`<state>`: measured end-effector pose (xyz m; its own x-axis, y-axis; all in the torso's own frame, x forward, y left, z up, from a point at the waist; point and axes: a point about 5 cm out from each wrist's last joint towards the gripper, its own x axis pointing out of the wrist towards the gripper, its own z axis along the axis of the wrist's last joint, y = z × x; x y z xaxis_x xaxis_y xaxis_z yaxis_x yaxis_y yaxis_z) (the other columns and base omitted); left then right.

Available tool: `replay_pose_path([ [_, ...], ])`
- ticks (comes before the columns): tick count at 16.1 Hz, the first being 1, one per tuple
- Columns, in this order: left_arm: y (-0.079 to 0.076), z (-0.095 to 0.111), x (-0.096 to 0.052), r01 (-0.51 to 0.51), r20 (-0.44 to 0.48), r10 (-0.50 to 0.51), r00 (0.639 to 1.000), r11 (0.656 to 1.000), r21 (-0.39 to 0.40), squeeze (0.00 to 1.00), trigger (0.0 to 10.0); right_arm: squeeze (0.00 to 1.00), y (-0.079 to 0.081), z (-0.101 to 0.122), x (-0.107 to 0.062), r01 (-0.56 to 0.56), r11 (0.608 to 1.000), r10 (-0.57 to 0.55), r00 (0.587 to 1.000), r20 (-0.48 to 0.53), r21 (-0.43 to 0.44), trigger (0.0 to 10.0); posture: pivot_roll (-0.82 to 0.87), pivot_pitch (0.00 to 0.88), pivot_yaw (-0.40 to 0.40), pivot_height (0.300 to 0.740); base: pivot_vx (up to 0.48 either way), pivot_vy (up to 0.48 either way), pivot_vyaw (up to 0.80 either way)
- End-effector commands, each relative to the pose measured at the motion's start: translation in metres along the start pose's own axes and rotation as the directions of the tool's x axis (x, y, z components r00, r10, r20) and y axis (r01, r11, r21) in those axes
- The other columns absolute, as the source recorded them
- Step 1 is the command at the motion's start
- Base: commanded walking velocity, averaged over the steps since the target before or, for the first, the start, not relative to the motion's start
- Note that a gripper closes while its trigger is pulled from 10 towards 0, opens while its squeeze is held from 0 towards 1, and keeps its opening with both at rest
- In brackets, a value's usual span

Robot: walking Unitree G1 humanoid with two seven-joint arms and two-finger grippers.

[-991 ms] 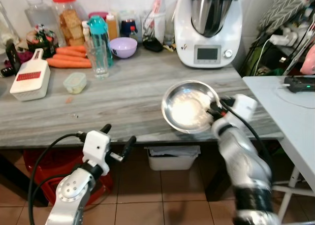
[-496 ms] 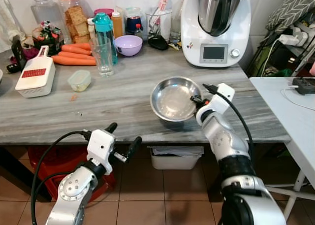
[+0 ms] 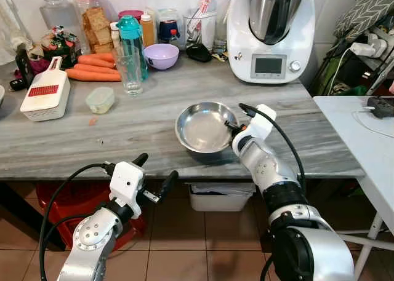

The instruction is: Setting the table

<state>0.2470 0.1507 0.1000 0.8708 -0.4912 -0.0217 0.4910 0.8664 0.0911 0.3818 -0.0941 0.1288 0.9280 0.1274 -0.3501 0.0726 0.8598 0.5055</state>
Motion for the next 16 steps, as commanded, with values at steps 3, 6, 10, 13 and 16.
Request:
replay_pose_path([
  [3, -0.004, 0.004, 0.002, 0.03, 0.009, -0.03, 1.0, 0.999, 0.01, 0.0, 10.0, 0.0, -0.001, 0.002, 0.002, 0.025, 1.0, -0.025, 1.0, -0.006, 0.008, 10.0, -0.02, 0.02, -0.003, 0.74, 0.0, 0.0, 0.0],
  [6, -0.005, 0.005, 0.005, 0.033, 0.013, -0.033, 0.999, 0.999, 0.009, 0.0, 10.0, 0.0, -0.009, -0.009, 0.002, 0.055, 0.998, -0.055, 0.998, -0.039, -0.008, 10.0, -0.02, 0.018, -0.004, 0.74, 0.0, 0.0, 0.0],
  [10, -0.005, 0.004, 0.005, 0.033, 0.011, -0.033, 0.999, 0.999, 0.009, 0.0, 10.0, 0.3, -0.016, -0.013, 0.002, 0.064, 0.998, -0.065, 0.997, -0.048, -0.012, 10.0, -0.02, 0.013, -0.008, 0.74, 0.0, 0.0, 0.0],
  [13, -0.002, 0.004, 0.006, 0.025, 0.013, -0.025, 1.0, 1.0, 0.014, 0.0, 10.0, 1.0, -0.017, -0.014, 0.003, 0.054, 0.999, -0.054, 0.997, -0.053, -0.004, 10.0, -0.01, 0.006, -0.009, 0.74, 0.0, 0.0, 0.0],
  [16, -0.003, 0.003, 0.006, 0.022, 0.012, -0.022, 1.0, 1.0, 0.013, 0.0, 10.0, 1.0, -0.015, -0.012, 0.004, 0.038, 0.999, -0.038, 0.999, -0.02, 0.001, 10.0, -0.01, 0.001, -0.008, 0.74, 0.0, 0.0, 0.0],
])
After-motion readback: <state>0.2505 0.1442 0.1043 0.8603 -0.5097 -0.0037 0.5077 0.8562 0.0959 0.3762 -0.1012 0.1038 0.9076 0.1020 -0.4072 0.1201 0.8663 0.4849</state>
